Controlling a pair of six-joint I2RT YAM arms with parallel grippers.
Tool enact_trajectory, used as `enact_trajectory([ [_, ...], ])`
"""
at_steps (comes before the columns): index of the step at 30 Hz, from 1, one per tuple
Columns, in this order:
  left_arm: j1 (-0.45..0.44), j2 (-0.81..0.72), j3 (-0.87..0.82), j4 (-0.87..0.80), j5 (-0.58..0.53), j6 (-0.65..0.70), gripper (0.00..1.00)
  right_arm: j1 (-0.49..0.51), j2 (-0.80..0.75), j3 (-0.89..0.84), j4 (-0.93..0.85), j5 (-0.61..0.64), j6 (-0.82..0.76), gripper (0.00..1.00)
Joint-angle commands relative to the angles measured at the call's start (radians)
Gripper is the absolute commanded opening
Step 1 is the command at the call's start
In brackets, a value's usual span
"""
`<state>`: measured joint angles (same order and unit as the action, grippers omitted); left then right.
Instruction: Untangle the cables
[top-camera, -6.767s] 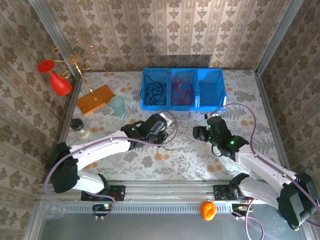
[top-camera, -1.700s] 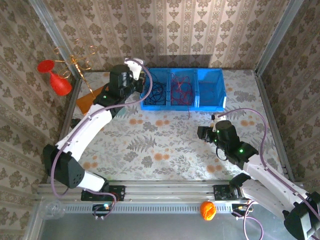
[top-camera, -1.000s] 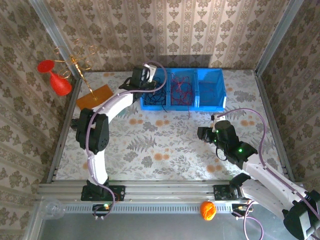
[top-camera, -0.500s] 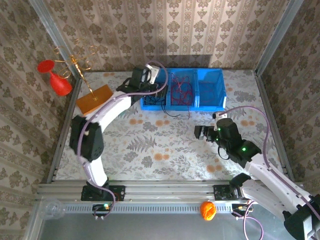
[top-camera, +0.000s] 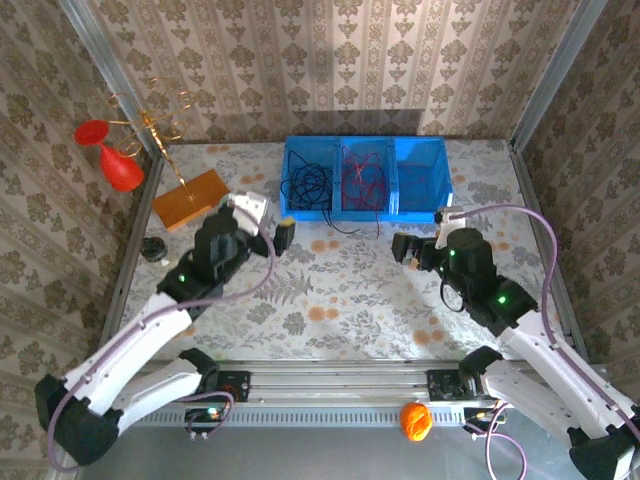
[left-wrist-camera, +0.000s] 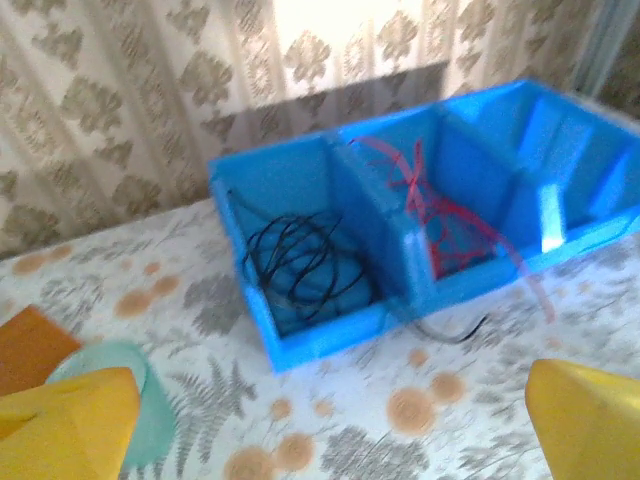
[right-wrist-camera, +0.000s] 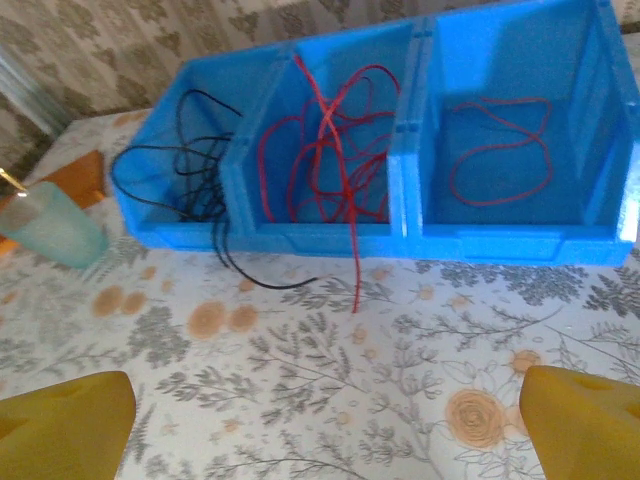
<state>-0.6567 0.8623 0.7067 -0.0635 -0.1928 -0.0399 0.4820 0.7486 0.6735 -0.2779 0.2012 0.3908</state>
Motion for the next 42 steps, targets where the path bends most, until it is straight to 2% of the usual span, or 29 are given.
enact_trajectory([
  [1,0.040,-0.110,-0.250,0.259,-0.079,0.101,1.00,-0.003,-0.008,-0.096,0.168,0.115,-0.062,1.00],
  [3,0.095,-0.173,-0.379,0.355,-0.149,0.057,1.00,-0.005,-0.016,-0.174,0.309,0.114,-0.201,1.00],
  [5,0.160,-0.187,-0.457,0.423,-0.164,0.082,1.00,-0.008,-0.015,-0.245,0.451,0.119,-0.307,1.00],
  [8,0.261,-0.155,-0.485,0.479,-0.143,0.097,1.00,-0.038,0.021,-0.322,0.637,0.119,-0.442,1.00],
  [11,0.371,-0.023,-0.501,0.632,-0.090,0.118,1.00,-0.094,0.069,-0.353,0.725,0.065,-0.540,1.00],
  [14,0.504,0.206,-0.510,0.845,0.012,0.072,1.00,-0.167,0.124,-0.377,0.795,0.009,-0.577,1.00],
  [15,0.525,0.292,-0.507,0.923,0.028,0.064,1.00,-0.193,0.144,-0.380,0.805,0.002,-0.585,1.00],
  [17,0.543,0.411,-0.479,0.978,0.044,0.103,1.00,-0.249,0.179,-0.394,0.839,-0.008,-0.582,1.00],
  [21,0.593,0.542,-0.416,1.020,0.107,0.115,1.00,-0.386,0.257,-0.413,0.936,-0.063,-0.494,1.00],
  [24,0.623,0.721,-0.418,1.227,0.123,0.112,1.00,-0.443,0.350,-0.410,0.977,-0.130,-0.490,1.00],
  [26,0.623,0.656,-0.378,1.040,0.140,0.098,1.00,-0.459,0.432,-0.426,1.068,-0.138,-0.437,1.00],
  [28,0.615,0.694,-0.349,1.047,0.164,0.129,1.00,-0.467,0.526,-0.426,1.193,-0.166,-0.390,1.00],
  [29,0.614,0.672,-0.327,0.963,0.152,0.114,1.00,-0.468,0.560,-0.409,1.200,-0.184,-0.370,1.00],
  [31,0.618,0.690,-0.314,0.975,0.140,0.114,1.00,-0.468,0.633,-0.375,1.206,-0.203,-0.380,1.00],
  [34,0.629,0.688,-0.308,0.958,0.153,0.101,1.00,-0.468,0.808,-0.365,1.369,-0.209,-0.382,1.00],
  [36,0.632,0.686,-0.306,0.948,0.157,0.098,1.00,-0.467,0.757,-0.299,1.154,-0.260,-0.409,1.00],
  [37,0.631,0.687,-0.306,0.953,0.157,0.097,1.00,-0.468,0.776,-0.281,1.152,-0.275,-0.412,1.00],
  [38,0.632,0.687,-0.306,0.948,0.157,0.097,1.00,-0.472,0.787,-0.281,1.172,-0.219,-0.385,1.00],
  [39,0.632,0.686,-0.306,0.950,0.158,0.098,1.00,-0.472,0.778,-0.258,1.102,-0.167,-0.360,1.00],
  [42,0.633,0.686,-0.306,0.950,0.158,0.098,1.00,-0.473,0.779,-0.256,1.106,-0.166,-0.360,1.00],
])
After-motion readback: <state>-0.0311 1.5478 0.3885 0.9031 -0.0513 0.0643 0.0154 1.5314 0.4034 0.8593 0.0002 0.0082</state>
